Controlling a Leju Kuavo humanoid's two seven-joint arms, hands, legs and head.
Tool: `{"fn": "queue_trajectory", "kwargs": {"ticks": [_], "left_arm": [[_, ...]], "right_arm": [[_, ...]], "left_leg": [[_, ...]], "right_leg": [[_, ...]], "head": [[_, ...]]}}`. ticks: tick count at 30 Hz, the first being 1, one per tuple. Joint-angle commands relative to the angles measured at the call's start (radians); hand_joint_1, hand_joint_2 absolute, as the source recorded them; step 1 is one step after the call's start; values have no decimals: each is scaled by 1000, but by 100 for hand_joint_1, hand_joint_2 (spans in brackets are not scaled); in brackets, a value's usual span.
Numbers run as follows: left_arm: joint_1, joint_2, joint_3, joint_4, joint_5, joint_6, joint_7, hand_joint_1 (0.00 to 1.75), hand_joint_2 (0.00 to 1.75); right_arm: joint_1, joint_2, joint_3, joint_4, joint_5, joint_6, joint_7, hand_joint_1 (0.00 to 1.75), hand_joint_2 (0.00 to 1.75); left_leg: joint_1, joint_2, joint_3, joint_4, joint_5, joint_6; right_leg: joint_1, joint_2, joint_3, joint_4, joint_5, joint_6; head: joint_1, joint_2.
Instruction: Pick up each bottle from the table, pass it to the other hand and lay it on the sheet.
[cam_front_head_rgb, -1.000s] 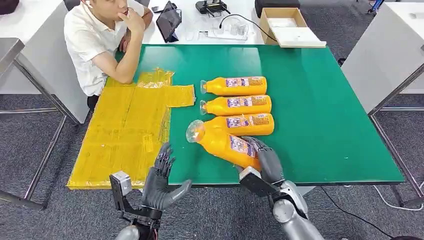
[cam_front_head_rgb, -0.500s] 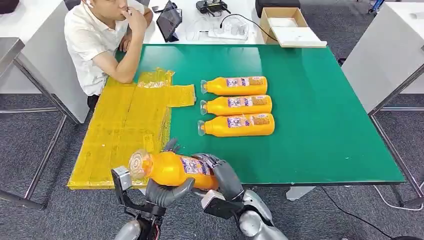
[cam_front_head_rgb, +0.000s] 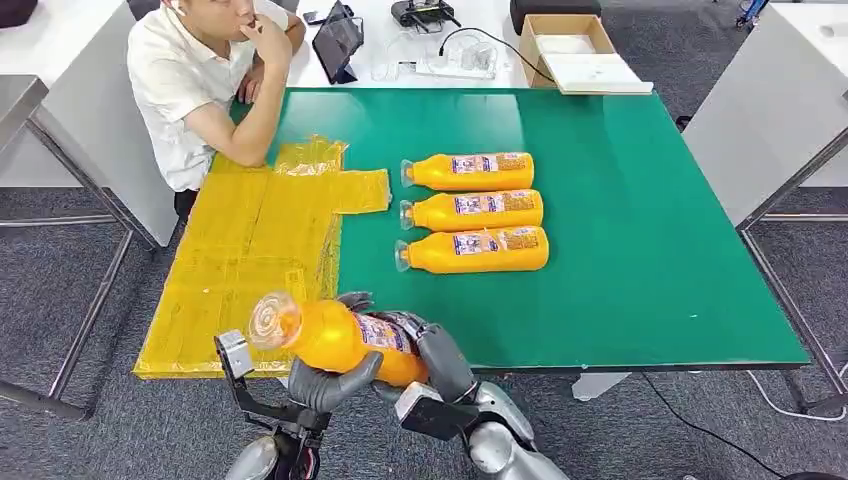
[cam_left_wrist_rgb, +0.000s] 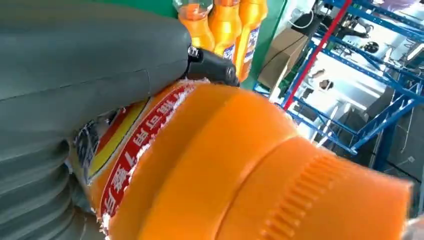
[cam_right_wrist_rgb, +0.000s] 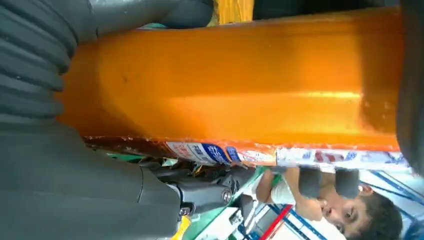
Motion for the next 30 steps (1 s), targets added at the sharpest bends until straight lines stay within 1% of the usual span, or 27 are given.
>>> {"fn": "queue_trajectory", "kwargs": {"ticks": [1, 2, 3, 4, 5, 6, 7, 8, 11, 13, 14, 15, 16, 17, 18, 19, 20, 21, 22, 23, 24, 25, 26, 28, 29, 30], "left_arm": [[-35, 3, 26, 42, 170, -144, 52, 175, 175], [-41, 0, 32, 56, 181, -154, 50, 175, 175], [-44, -1, 36, 63, 188, -161, 51, 175, 175], [-48, -4, 44, 73, 211, -191, 50, 175, 175], [-50, -5, 45, 75, 221, -207, 54, 175, 175], [-50, -4, 46, 76, 222, -209, 55, 175, 175], [-55, 0, 43, 82, 222, -215, 59, 175, 175], [-66, 5, 45, 102, 222, -212, 59, 175, 175], [-82, 11, 51, 136, 204, -186, 59, 175, 175], [-92, 18, 54, 156, 181, -165, 58, 175, 175], [-107, 42, 30, 172, 87, -121, 47, 175, 175], [-129, 72, 3, 202, -74, -64, -17, 175, 175], [-141, 84, -4, 217, -182, -5, -47, 155, 175], [-142, 81, -3, 225, -278, 41, -65, 173, 175], [-140, 79, 11, 227, -310, 39, -62, 175, 175], [-135, 74, 26, 222, -326, 31, -58, 175, 175], [-129, 79, 34, 208, -354, 36, -60, 175, 175], [-122, 82, 43, 195, -365, 38, -57, 175, 175], [-120, 82, 45, 190, -367, 37, -55, 175, 175], [-118, 95, 44, 185, -381, 29, -43, 175, 175], [-115, 104, 52, 185, -398, 35, -40, 175, 175], [-115, 106, 55, 185, -398, 35, -40, 175, 175], [-120, 113, 61, 197, -463, 82, -34, 175, 175], [-123, 111, 72, 207, -480, 97, -31, 175, 175], [-132, 111, 80, 225, -541, 156, -22, 175, 175], [-132, 111, 80, 225, -541, 156, -22, 175, 175]], "right_arm": [[-9, -24, 86, 63, 49, 6, -50, 0, 175], [-6, -30, 93, 56, 59, 3, -59, 0, 175], [-2, -34, 96, 52, 64, 0, -65, 0, 175], [9, -43, 100, 34, 70, -3, -79, 0, 175], [20, -47, 99, 17, 64, 2, -100, 0, 175], [28, -51, 98, 6, 61, 4, -110, 0, 175], [39, -62, 104, -23, 62, 5, -153, 0, 0], [56, -75, 100, -61, 72, -7, -178, 0, 0], [75, -89, 87, -114, 91, -32, -192, 0, 0], [84, -93, 74, -144, 93, -43, -197, 0, 0], [96, -90, 54, -173, 99, -71, -220, 0, 0], [110, -94, 40, -255, 63, -113, -224, 0, 0], [122, -88, 18, -315, -12, -102, -224, 0, 0], [132, -93, -5, -383, -74, -100, -224, 0, 0], [143, -88, -49, -438, -109, -101, -224, 0, 0], [156, -68, -96, -470, -122, -71, -224, 0, 0], [164, -47, -156, -517, -179, -51, -224, 0, 0], [164, -41, -191, -528, -198, -28, -224, 0, 0], [164, -37, -202, -531, -196, -19, -224, 0, 0], [169, -5, -257, -546, -236, -15, -224, 0, 0], [168, 10, -297, -551, -266, -9, -224, 0, 0], [167, 9, -302, -551, -267, -7, -224, 0, 0], [171, 37, -348, -561, -282, -28, -224, 0, 0], [172, 41, -363, -563, -288, -29, -224, 0, 0], [180, 62, -395, -566, -294, -40, -224, 0, 0], [180, 62, -395, -566, -294, -40, -224, 0, 0]], "left_leg": [[1, 0, 2, -1, 0, -1], [1, 1, 4, -1, -1, -2], [0, -1, 2, -1, 0, -1], [1, -1, 4, -1, -1, -2], [1, -1, 2, -1, 0, -1], [1, -1, 4, -1, -1, -2], [1, -3, 4, -1, -1, -2], [1, -3, 4, -1, -1, -2], [0, -2, 2, -1, 0, -1], [1, -3, 3, -1, -1, -2], [0, -2, 2, -1, 0, -1], [1, -2, 4, 0, -1, -2], [1, -2, 2, -1, 0, -2], [1, -3, 5, -1, -1, -3], [0, -3, 2, 0, 0, -2], [0, -2, 0, 0, 0, -2], [-1, -1, 0, 0, 0, -1], [-1, 0, 0, 0, -1, -2], [-1, -1, -1, 0, 0, -1], [0, 0, 0, 0, 0, -1], [0, 0, 2, 0, -1, -2], [0, 1, 1, 0, 0, -1], [0, 0, 1, -1, 0, -1], [0, 0, 1, -1, 0, -2], [0, 0, 1, -1, 0, -2], [1, 0, 3, -1, -1, -2]], "right_leg": [[1, -1, 2, -1, 0, -1], [1, -1, 4, -1, -1, -2], [1, -2, 2, -1, 0, -1], [1, -2, 4, -1, -1, -2], [1, -2, 2, -1, -1, -1], [1, -3, 5, -1, -2, -2], [1, -4, 4, -1, -2, -2], [2, -5, 5, -1, -2, -2], [1, -3, 2, -1, -1, -1], [1, -5, 4, -1, -2, -2], [0, -3, 2, -1, -1, -1], [1, -4, 4, 0, -2, -2], [1, -4, 3, 0, -1, -2], [1, -5, 5, -1, -2, -3], [0, -5, 1, 1, -2, -3], [0, -3, -1, 1, -1, -2], [0, -2, -1, 1, -1, -2], [0, -1, -1, 2, -1, -3], [0, -2, -1, 1, -1, -1], [0, -1, -1, 1, -1, -1], [1, -2, 2, 1, -1, -2], [0, -1, 0, 1, -1, -1], [0, -1, 0, 0, -1, -1], [0, -2, 1, 0, -1, -2], [0, -1, 1, 0, -1, -2], [1, -2, 3, 0, -1, -3]], "head": [[0, 0], [0, 0], [0, 0], [0, 0], [0, 0], [0, 0], [0, 0], [0, 0], [0, 0], [0, 0], [0, 0], [0, 0], [0, 0], [0, 0], [0, 0], [1, 0], [-1, 0], [0, 0], [0, 0], [0, 0], [0, 0], [0, 0], [0, 0], [0, 0], [0, 0], [0, 0]]}}
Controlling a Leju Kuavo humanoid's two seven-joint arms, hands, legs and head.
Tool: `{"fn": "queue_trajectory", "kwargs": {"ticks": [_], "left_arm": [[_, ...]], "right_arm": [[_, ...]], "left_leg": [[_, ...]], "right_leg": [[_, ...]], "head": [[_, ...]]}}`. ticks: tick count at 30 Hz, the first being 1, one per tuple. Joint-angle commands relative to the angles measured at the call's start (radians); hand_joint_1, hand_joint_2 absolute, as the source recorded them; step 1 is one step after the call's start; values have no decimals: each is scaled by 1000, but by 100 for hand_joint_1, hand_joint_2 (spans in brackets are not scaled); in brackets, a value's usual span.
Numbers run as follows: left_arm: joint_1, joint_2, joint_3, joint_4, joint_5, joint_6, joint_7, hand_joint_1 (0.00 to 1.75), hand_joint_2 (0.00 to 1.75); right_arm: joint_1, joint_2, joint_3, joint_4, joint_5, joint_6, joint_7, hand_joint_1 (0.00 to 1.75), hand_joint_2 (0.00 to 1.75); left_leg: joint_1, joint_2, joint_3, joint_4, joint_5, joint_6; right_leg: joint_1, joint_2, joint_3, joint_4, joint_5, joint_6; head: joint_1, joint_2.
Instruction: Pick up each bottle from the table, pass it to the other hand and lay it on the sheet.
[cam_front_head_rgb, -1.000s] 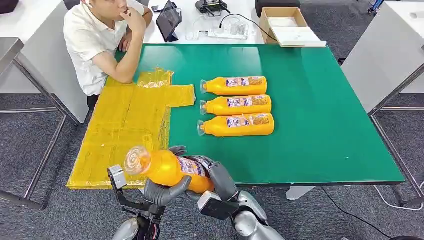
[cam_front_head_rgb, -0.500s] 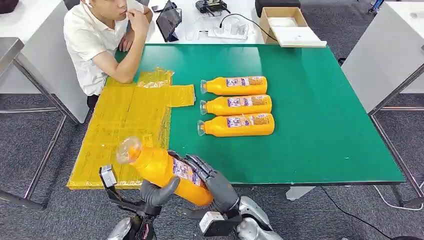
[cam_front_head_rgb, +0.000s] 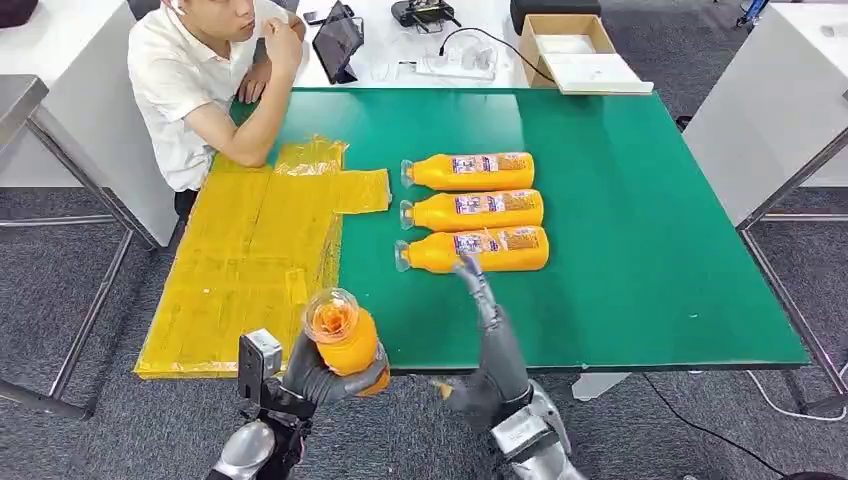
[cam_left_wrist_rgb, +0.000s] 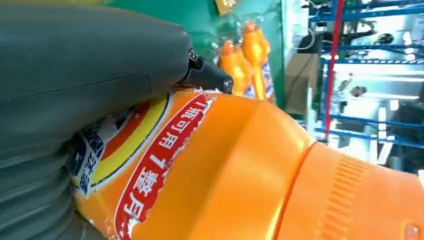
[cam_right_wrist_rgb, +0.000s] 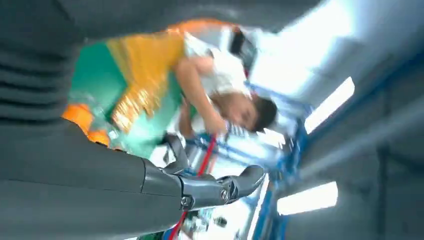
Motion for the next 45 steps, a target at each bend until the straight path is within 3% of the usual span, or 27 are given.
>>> {"fn": "queue_trajectory", "kwargs": {"ticks": [1, 10, 28, 31, 37, 40, 41, 42, 45], "left_arm": [[-58, 52, 34, 99, -133, 109, 22, 175, 175], [-146, 74, 45, 144, -608, 438, 139, 175, 175], [-146, 65, 61, 140, -623, 420, 144, 175, 175], [-191, 76, 52, 171, -756, 491, 199, 175, 175], [-385, 79, 44, 442, -1090, 501, 410, 175, 175], [-457, 74, 63, 581, -1105, 433, 425, 175, 175], [-502, 81, 49, 672, -1181, 467, 481, 175, 175], [-567, 91, 32, 798, -1284, 421, 646, 175, 175], [-632, 107, 97, 944, -1271, 405, 600, 175, 175]], "right_arm": [[29, 92, -232, -96, -39, -14, -31, 0, 0], [73, 129, -264, -92, -42, -55, -31, 0, 0], [71, 128, -259, -90, -43, -62, -31, 0, 0], [74, 138, -264, -83, -52, -60, -31, 0, 0], [50, 157, -277, -36, -48, -73, -31, 0, 0], [35, 156, -284, -18, -46, -72, -30, 0, 0], [24, 158, -285, -4, -45, -71, -29, 0, 0], [8, 159, -280, 17, -40, -68, -21, 0, 0], [-26, 165, -269, 77, -40, -69, -19, 0, 0]], "left_leg": [[1, -1, 3, -1, -1, -2], [1, -1, 4, -1, 0, -3], [1, 1, 4, -1, 0, -2], [1, 2, 4, -1, 0, -3], [2, -2, 4, -1, 2, -3], [1, -1, 4, -1, 2, -2], [2, -1, 5, -1, 2, -3], [1, 0, 4, -1, 2, -3], [1, 2, 4, -1, 2, -2]], "right_leg": [[1, -2, 3, 0, -1, -2], [2, -3, 4, 0, -1, -3], [1, -1, 3, 0, 0, -2], [1, 0, 3, 0, 0, -2], [2, -3, 4, 0, 0, -2], [1, -2, 3, 0, 0, -2], [2, -2, 5, 0, 0, -3], [1, -2, 4, 0, 0, -2], [1, 1, 4, 0, 1, -2]], "head": [[0, 0], [0, 0], [0, 0], [0, 0], [0, 0], [0, 0], [0, 0], [0, 0], [0, 0]]}}
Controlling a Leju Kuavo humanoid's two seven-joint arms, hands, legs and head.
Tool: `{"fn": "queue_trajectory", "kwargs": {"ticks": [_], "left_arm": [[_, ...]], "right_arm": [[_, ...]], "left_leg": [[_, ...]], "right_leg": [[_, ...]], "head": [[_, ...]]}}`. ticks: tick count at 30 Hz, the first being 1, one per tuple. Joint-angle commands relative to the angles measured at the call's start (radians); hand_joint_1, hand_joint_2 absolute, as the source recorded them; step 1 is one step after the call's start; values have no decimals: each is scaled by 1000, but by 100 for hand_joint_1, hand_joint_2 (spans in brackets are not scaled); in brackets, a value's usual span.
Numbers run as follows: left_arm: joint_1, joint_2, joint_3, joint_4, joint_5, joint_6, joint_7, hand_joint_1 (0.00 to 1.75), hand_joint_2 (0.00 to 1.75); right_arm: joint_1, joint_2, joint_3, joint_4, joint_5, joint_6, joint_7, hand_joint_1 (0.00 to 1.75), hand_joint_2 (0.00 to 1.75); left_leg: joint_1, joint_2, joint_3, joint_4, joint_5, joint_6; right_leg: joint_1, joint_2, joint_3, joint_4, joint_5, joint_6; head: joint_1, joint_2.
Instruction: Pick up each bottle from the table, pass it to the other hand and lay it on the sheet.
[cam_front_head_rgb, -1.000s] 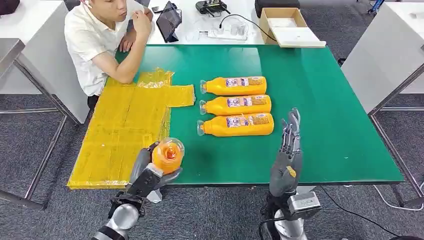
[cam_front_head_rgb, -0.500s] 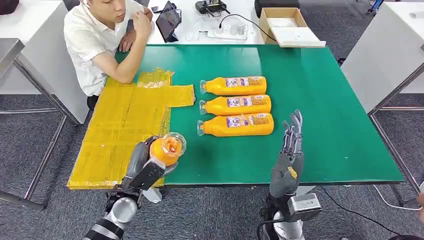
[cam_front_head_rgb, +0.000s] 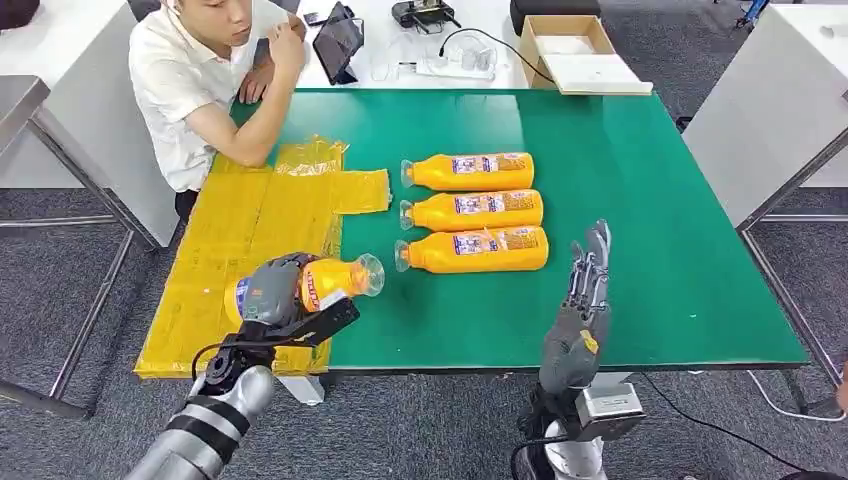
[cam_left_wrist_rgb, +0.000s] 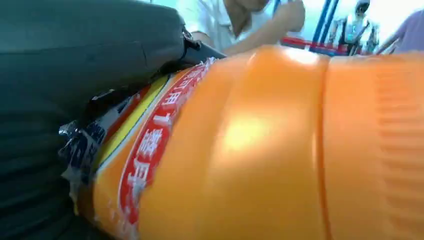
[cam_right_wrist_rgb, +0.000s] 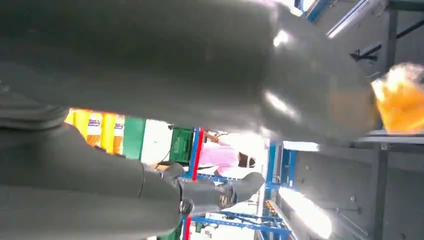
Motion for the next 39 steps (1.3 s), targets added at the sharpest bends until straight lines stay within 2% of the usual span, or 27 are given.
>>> {"fn": "queue_trajectory", "kwargs": {"ticks": [1, 3, 7, 10, 11, 12, 13, 14, 15, 16, 17, 18, 20, 23, 27, 30, 35, 39], "left_arm": [[-304, 46, 52, 621, -159, -55, 158, 175, 175], [-300, 37, 83, 612, -142, -51, 120, 175, 175], [-307, 19, 85, 589, -153, -62, 107, 175, 175], [-324, 21, 84, 603, -162, -144, 134, 175, 175], [-335, 23, 75, 622, -175, -190, 150, 77, 175], [-335, 24, 76, 626, -175, -203, 150, 120, 175], [-337, 23, 98, 636, -149, -244, 133, 155, 175], [-331, 23, 111, 633, -136, -243, 123, 155, 175], [-323, 22, 123, 632, -126, -234, 112, 145, 175], [-317, 19, 141, 629, -105, -236, 89, 126, 175], [-310, 14, 167, 621, -70, -248, 49, 21, 175], [-305, 12, 185, 617, -42, -261, 14, 2, 175], [-280, -1, 241, 578, 87, -356, -171, 0, 175], [-245, -1, 234, 507, 199, -465, -319, 0, 175], [-232, 2, 159, 423, 266, -501, -333, 0, 175], [-230, 10, 130, 403, 284, -505, -340, 0, 175], [-205, 15, 66, 350, 317, -461, -362, 0, 175], [-129, 15, 42, 221, 386, -392, -427, 0, 175]], "right_arm": [[-100, 22, -21, 178, 6, -2, -19, 0, 0], [-93, 20, -23, 180, 6, -6, -19, 0, 0], [-84, 19, -32, 179, 6, -10, -19, 0, 0], [-90, 24, -38, 189, 4, -10, -18, 0, 0], [-98, 26, -37, 198, 2, -7, -16, 0, 0], [-100, 26, -37, 200, 2, -8, -15, 0, 0], [-108, 28, -38, 212, -15, 7, -12, 0, 0], [-112, 27, -38, 219, -14, 5, -13, 0, 0], [-114, 26, -39, 225, -14, 4, -13, 0, 0], [-115, 26, -40, 229, -15, 4, -13, 0, 0], [-115, 24, -41, 233, -15, 3, -12, 0, 0], [-115, 22, -40, 237, -14, 3, -13, 0, 0], [-121, 9, -31, 258, -7, 9, -17, 0, 0], [-130, 3, -22, 277, -10, 21, -31, 0, 0], [-135, 1, -18, 283, -10, 26, -31, 0, 0], [-139, 0, -15, 290, -5, 28, -31, 0, 0], [-136, -4, -19, 281, -1, 31, -31, 0, 0], [-130, -8, -23, 272, 0, 32, -31, 0, 0]], "left_leg": [[1, 3, 5, -1, 0, -2], [2, 6, 5, -1, -1, -3], [1, 2, 4, -1, -1, -2], [1, 2, 3, 0, -1, -2], [0, 2, 3, 0, 0, -1], [1, 3, 4, 0, -1, -2], [1, 3, 4, -1, 0, -2], [1, 3, 3, -1, 0, -2], [1, 4, 4, -1, 0, -2], [1, 4, 5, -1, 0, -2], [1, 5, 6, -2, 0, -2], [0, 4, 5, -1, 0, -2], [0, 5, 8, -3, -1, -2], [0, 4, 8, -3, -1, -2], [0, -4, 7, -1, 0, -2], [0, -2, 6, -1, 0, -2], [0, -4, 6, -1, 1, -2], [0, -4, 6, -1, 0, -2]], "right_leg": [[2, 2, 4, -2, 1, -2], [2, 5, 3, -1, 1, -3], [1, 1, 3, 1, 0, -2], [1, 1, 2, 1, 0, -2], [1, 1, 1, 2, 0, -1], [2, 1, 3, 2, 0, -2], [1, 1, 2, 2, 0, -2], [1, 2, 2, 2, 1, -2], [2, 2, 3, 1, 1, -3], [1, 3, 3, 1, 1, -2], [1, 3, 3, 1, 1, -2], [0, 3, 3, 1, 1, -2], [1, 3, 5, 1, 1, -2], [1, 2, 6, 1, 0, -2], [1, -3, 7, 1, -1, -2], [0, -2, 6, 2, 0, -2], [0, -4, 7, 2, -1, -3], [0, -4, 6, 2, -1, -2]], "head": [[0, 0], [-1, 0], [-1, 0], [-1, 0], [0, 0], [-1, 0], [0, 0], [-1, 0], [0, 0], [0, 0], [0, 0], [-1, 0], [-1, 0], [-1, 0], [-1, 0], [0, 0], [-1, 0], [0, 0]]}}
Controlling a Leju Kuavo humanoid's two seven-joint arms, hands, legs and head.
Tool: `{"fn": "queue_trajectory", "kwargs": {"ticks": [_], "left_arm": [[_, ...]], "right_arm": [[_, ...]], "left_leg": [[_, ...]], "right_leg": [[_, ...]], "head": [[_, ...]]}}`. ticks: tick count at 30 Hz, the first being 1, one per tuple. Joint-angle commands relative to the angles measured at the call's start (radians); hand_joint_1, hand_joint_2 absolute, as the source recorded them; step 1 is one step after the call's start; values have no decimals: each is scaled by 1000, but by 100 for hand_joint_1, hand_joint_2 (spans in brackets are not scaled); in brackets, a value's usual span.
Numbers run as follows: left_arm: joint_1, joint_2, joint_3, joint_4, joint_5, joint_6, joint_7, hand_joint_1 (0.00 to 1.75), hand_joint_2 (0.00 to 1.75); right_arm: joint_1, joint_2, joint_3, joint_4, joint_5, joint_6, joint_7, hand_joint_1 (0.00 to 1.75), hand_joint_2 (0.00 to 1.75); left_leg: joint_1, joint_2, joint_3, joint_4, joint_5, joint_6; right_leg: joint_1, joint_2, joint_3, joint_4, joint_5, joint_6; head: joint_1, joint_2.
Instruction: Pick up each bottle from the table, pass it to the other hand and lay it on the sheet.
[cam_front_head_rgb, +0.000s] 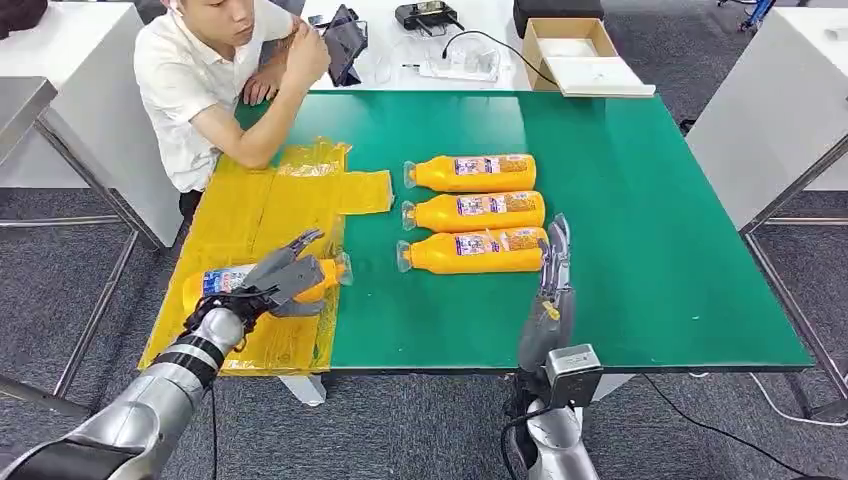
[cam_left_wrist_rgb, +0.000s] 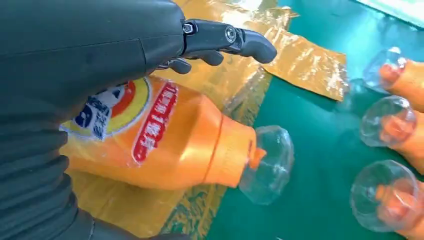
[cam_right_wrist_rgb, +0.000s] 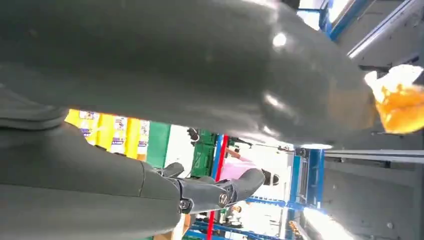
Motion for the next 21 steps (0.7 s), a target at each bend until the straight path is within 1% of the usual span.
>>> {"fn": "queue_trajectory", "kwargs": {"ticks": [1, 3, 4, 5, 6, 7, 9, 10, 12, 13, 14, 16, 18, 19, 20, 21], "left_arm": [[116, 10, -112, -178, 96, 78, -69, 0, 175], [128, 10, -107, -205, 123, 96, -82, 0, 175], [154, 1, -90, -253, 166, 135, -120, 0, 175], [193, -13, -71, -327, 206, 205, -176, 0, 175], [234, -32, -54, -407, 238, 306, -240, 0, 175], [286, -64, -26, -523, 336, 346, -267, 0, 175], [316, -57, -53, -607, 338, 350, -219, 0, 175], [316, -57, -53, -607, 338, 350, -219, 0, 175], [314, -50, -60, -609, 342, 349, -212, 0, 175], [329, -83, -18, -649, 430, 405, -313, 0, 175], [343, -91, -19, -693, 503, 413, -343, 0, 175], [391, -98, -19, -813, 608, 399, -357, 0, 175], [420, -90, -40, -897, 709, 337, -327, 0, 175], [427, -78, -63, -922, 736, 306, -291, 0, 175], [432, -69, -79, -938, 764, 270, -280, 0, 175], [439, -61, -92, -958, 778, 249, -278, 0, 175]], "right_arm": [[-29, -20, -9, 60, 1, 7, -32, 0, 0], [-28, -20, -8, 60, 3, 5, -32, 0, 0], [-25, -20, -7, 59, 5, 4, -32, 0, 0], [-21, -21, -7, 55, 7, -1, -32, 0, 0], [-17, -23, -1, 49, 12, -10, -32, 0, 0], [-10, -23, 7, 38, 24, -40, -32, 0, 0], [-7, -25, 13, 35, 21, -46, -32, 0, 0], [-7, -25, 13, 35, 21, -46, -32, 0, 0], [-8, -26, 15, 36, 20, -48, -32, 0, 0], [-7, -27, 17, 36, 23, -61, -32, 0, 0], [-6, -29, 23, 38, 22, -76, -32, 0, 0], [9, -41, 31, 31, 31, -103, -32, 0, 0], [11, -63, 47, 32, 53, -132, -32, 0, 0], [9, -88, 58, 45, 72, -140, -32, 0, 175], [0, -105, 53, 83, 92, -138, -32, 0, 175], [-23, -126, 40, 161, 128, -123, -32, 0, 175]], "left_leg": [[0, 2, 1, -1, -1, -1], [1, 3, 2, -1, -1, -2], [1, 3, 1, 0, -1, -1], [1, 2, -1, 0, -1, -1], [1, 3, 0, 0, -1, -2], [0, 2, -1, -1, -1, -1], [1, 3, -2, 0, -2, -1], [1, 3, -4, 0, -1, -1], [1, 3, -2, 0, -2, -1], [1, 3, -3, 0, -1, -1], [1, 3, -4, 0, -1, -1], [1, 5, -2, 0, -2, -2], [1, 3, -5, 1, -2, -2], [1, 3, -5, 0, -1, -1], [2, 4, -4, 1, -3, -2], [1, 3, -4, 0, -2, -2]], "right_leg": [[0, 1, 1, -1, 0, -1], [1, 1, 1, -1, -1, -2], [1, 1, 0, -1, 0, -1], [1, 0, -1, -1, 0, -1], [1, 0, -1, -1, -1, -2], [1, 1, -2, -1, -1, -1], [1, 0, -2, 0, -1, -2], [1, 0, -4, -1, -1, -1], [1, 0, -3, -1, -1, -2], [1, 1, -4, -1, -1, -1], [1, 1, -4, -1, 0, -1], [2, 2, -3, 0, -1, -3], [2, 1, -5, 0, -1, -2], [1, 1, -6, -1, -1, -1], [2, 1, -5, 0, -1, -2], [1, 1, -5, -1, -1, -2]], "head": [[0, 0], [0, 0], [0, 0], [0, 0], [0, 0], [0, 0], [0, 0], [0, 0], [0, 0], [0, 0], [0, 0], [0, 0], [0, 0], [0, 0], [0, 0], [0, 0]]}}
